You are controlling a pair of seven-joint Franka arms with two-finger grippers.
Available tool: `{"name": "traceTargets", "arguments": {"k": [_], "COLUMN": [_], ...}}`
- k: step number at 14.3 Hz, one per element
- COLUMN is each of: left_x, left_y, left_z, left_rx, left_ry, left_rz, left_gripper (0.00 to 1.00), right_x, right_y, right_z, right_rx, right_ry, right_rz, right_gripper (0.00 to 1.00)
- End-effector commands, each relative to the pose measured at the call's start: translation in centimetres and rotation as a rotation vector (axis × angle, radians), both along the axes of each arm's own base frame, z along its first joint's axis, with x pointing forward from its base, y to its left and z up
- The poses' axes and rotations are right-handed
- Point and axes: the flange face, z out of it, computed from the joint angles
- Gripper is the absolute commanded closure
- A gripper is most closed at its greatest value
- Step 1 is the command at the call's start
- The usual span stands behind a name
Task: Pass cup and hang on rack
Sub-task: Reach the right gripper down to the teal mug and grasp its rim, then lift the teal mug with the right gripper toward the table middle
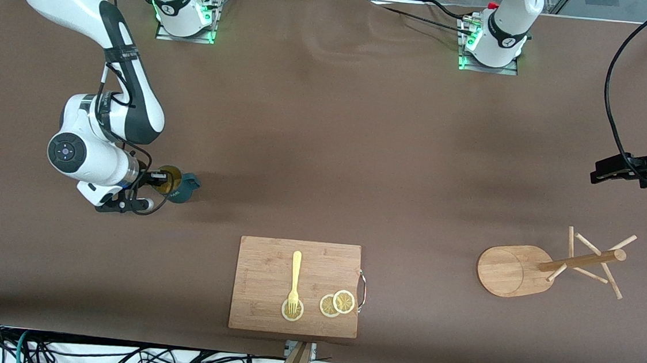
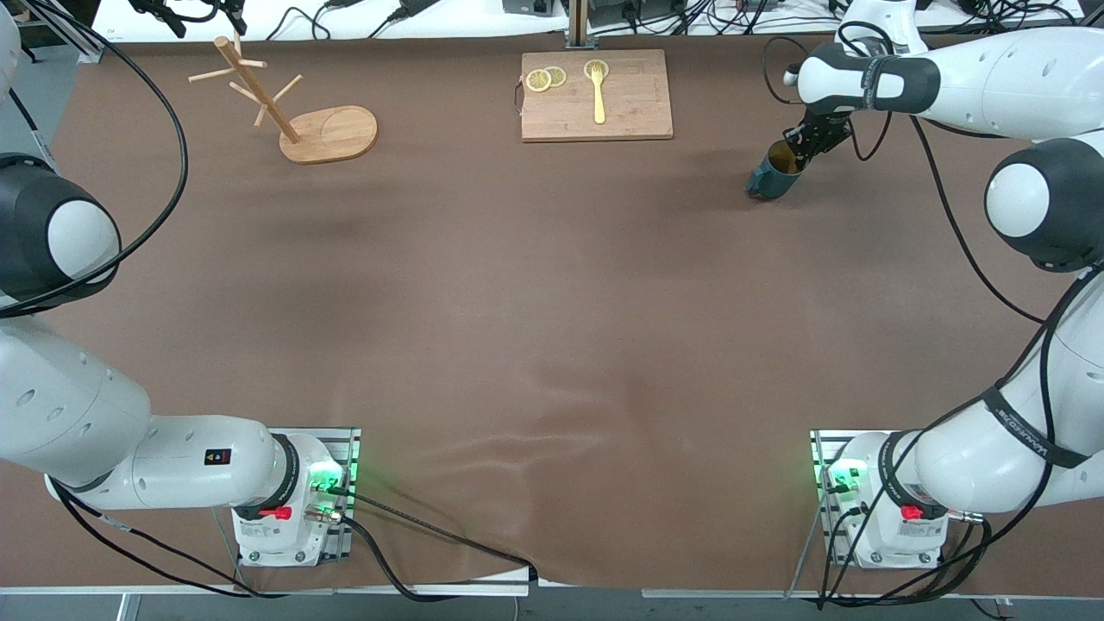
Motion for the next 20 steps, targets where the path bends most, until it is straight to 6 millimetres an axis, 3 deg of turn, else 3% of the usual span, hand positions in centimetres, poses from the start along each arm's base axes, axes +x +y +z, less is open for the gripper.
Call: {"name": "traceTargets", "arguments": {"k": [1,3,6,10,12,15,20], "left_x": [0.4,0.7,0.8,0.9,1.0,1.1,1.2], "left_y": [0.0,-0.4,-0.4,0.2,0.1,0.2,0.8], "left_z": [0.4,0.8,0.7,0.4,0.7,0.5,0.2], "left_rx": [-0.038,-0.036,-0.037,-0.037,-0.035,-0.037,-0.037], "left_ry": [-0.002,-0.013,-0.011,-0.008,-0.013,-0.011,-0.006], "left_rz": [0.001,-0.005,-0.005,0.003,0.002,0.004,0.012], "left_gripper": [0.0,0.0,0.0,0.0,0.0,0.0,0.0], "right_x": [0.4,0.6,0.2,-3.2,-6.0,-8.6,-13.3], "right_y": [2.7,5.6,12.0,23.0,29.6,37.7,47.7], "right_z": [2.4,4.3,6.9,8.9,8.8,8.0,5.4], "right_rx": [0.022,0.034,0.011,0.022,0.053,0.074,0.065], "right_ry": [0.015,0.039,0.049,0.054,0.068,0.071,0.049], "right_rz": [0.013,-0.05,-0.104,-0.2,-0.191,-0.193,-0.262], "right_gripper": [1.0,1.0,1.0,1.0,1.0,1.0,1.0]}}
